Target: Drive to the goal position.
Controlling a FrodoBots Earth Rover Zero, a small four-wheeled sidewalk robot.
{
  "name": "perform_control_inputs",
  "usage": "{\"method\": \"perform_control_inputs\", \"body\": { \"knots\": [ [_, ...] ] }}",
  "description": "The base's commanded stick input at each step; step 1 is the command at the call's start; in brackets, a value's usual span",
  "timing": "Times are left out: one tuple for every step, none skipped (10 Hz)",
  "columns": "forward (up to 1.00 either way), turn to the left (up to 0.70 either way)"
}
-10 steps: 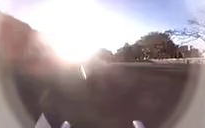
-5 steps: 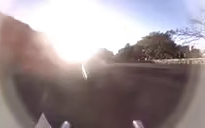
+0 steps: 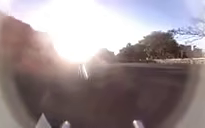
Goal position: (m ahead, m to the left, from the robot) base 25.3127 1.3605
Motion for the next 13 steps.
{"method": "perform_control_inputs", "body": {
  "knots": [
    [0.5,-0.4],
    [0.5,0.0],
    [0.5,0.0],
    [0.5,-0.17],
    [0.5,-0.34],
    [0.5,-0.43],
    [0.5,0.0],
    [0.5,0.0],
    [0.5,-0.09],
    [0.5,-0.29],
    [0.5,-0.48],
    [0.5,-0.01],
    [0.5,-0.17]
  ]
}}
